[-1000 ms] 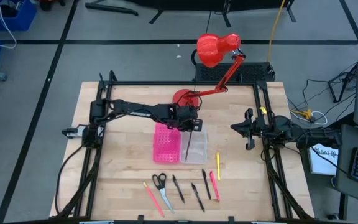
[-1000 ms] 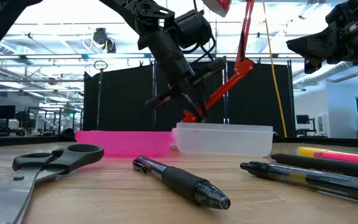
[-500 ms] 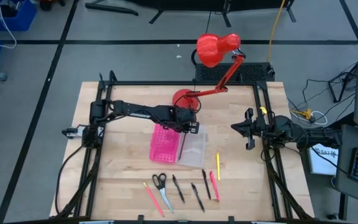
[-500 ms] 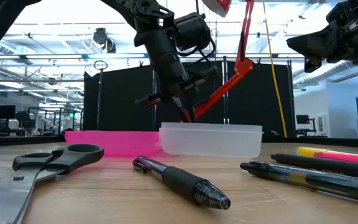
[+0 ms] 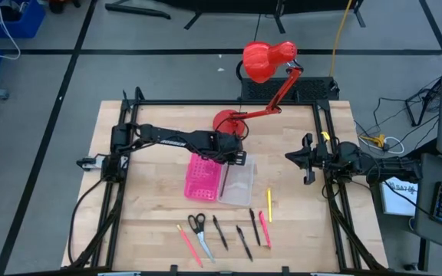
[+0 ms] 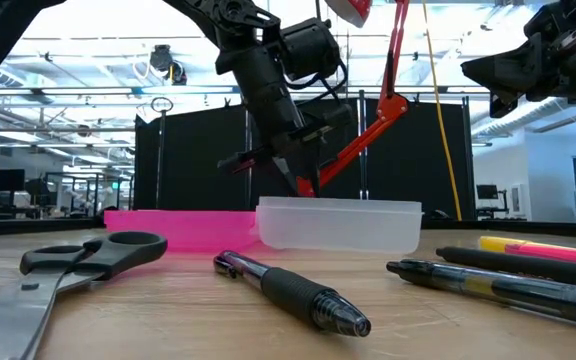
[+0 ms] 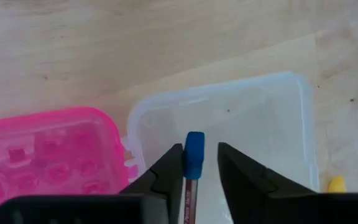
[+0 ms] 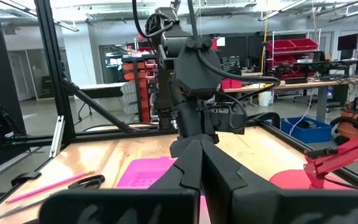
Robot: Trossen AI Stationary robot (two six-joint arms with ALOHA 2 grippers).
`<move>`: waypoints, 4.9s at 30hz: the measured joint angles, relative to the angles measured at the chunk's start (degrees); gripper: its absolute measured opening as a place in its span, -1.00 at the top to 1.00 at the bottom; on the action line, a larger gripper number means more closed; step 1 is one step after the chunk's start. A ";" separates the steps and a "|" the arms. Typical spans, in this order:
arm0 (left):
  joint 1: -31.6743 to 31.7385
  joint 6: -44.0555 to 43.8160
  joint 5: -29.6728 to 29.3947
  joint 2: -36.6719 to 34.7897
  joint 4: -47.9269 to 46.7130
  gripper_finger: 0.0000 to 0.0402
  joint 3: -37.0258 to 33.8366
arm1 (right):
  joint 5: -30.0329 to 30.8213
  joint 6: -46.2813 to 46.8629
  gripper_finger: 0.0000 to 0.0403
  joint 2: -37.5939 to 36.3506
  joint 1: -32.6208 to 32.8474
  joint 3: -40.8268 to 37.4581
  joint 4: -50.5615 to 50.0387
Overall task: Pick & place school supplies into a supply box
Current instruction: Put the brown pencil into the pink supply box, then adjust the pink supply box, then put the pink pencil into the pink supply box
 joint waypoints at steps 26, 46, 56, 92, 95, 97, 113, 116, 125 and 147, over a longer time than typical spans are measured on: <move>-7.61 32.52 18.10 -5.18 2.56 0.40 4.02 | 0.09 -0.20 1.00 0.04 0.02 0.00 0.00; -28.35 37.09 -6.62 4.63 8.62 0.99 5.68 | 0.14 0.90 1.00 0.04 0.01 -0.01 0.01; -24.43 32.14 -6.55 9.63 8.98 0.99 5.66 | 0.15 1.30 1.00 0.04 0.02 -0.02 0.01; -19.65 61.36 -17.93 -48.31 31.04 0.97 -40.42 | 0.09 4.49 1.00 0.02 0.00 0.00 -1.02; -17.87 62.49 -12.27 -53.17 43.16 0.98 -50.16 | 0.07 0.87 1.00 0.02 0.02 0.00 -1.10; -17.45 60.66 -9.42 -55.23 46.49 0.97 -54.57 | 0.07 -1.49 1.00 0.03 0.02 -0.02 -1.64; -30.33 49.77 -5.36 -43.58 7.73 0.82 -42.25 | 0.13 -18.37 1.00 0.06 0.00 -0.02 7.45; -33.31 56.26 -4.81 -39.05 1.58 0.67 -37.17 | 0.13 -16.86 1.00 0.04 0.00 -0.02 9.80; -39.93 65.71 -5.18 -30.50 -7.20 0.27 -29.55 | 0.36 -14.70 1.00 0.06 0.02 -0.02 12.18; -42.63 78.79 2.27 -24.57 2.48 -0.14 -29.70 | 0.42 -19.46 1.00 0.06 0.01 -0.02 13.33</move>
